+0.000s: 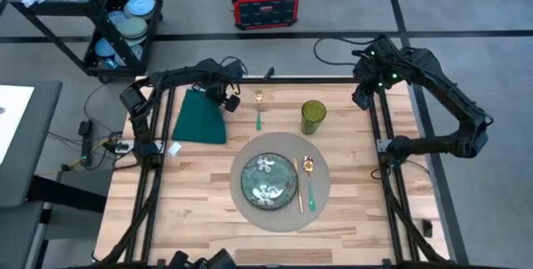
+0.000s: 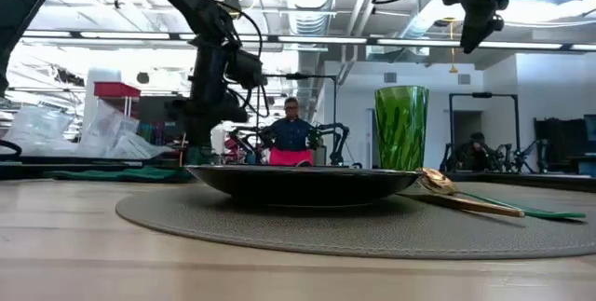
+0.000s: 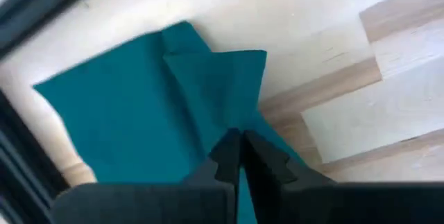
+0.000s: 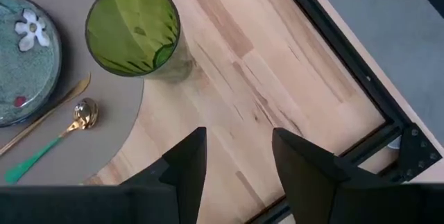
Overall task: Set table place
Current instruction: Fold the green napkin
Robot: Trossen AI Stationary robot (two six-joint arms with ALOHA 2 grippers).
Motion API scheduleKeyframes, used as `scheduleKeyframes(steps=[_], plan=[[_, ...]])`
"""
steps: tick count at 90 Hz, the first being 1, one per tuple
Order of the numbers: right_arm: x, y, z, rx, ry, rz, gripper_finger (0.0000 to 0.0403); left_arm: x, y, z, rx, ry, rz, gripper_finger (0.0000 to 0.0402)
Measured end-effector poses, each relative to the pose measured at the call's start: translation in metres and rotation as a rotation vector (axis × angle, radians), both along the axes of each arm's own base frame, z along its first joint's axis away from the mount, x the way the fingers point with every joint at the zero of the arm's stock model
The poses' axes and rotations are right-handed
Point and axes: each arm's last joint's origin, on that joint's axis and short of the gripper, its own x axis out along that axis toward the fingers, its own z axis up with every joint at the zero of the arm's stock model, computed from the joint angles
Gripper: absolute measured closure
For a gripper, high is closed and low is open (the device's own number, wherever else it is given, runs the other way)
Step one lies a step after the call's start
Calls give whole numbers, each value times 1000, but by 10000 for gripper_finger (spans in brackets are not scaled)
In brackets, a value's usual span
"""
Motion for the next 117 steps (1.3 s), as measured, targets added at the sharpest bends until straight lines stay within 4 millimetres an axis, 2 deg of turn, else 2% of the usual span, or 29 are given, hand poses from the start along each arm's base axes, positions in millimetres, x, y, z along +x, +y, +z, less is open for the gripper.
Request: scheduleKeyframes(steps=[16,34,58,97,117], plan=[[0,0,0,0,0,-1,251,-19,4,9,-31,55,-15,401],[0,0,0,3,-2,-7,251,-31,10,11,-46,146,-83,401],[0,0,0,10,-6,-24,251,-46,23,10,-52,170,-79,401],[-2,2,-1,31,10,-31,251,-75,23,-20,-129,254,-52,401],[-2,2,-1,36,15,-32,251,-76,24,-24,-92,279,-59,401]])
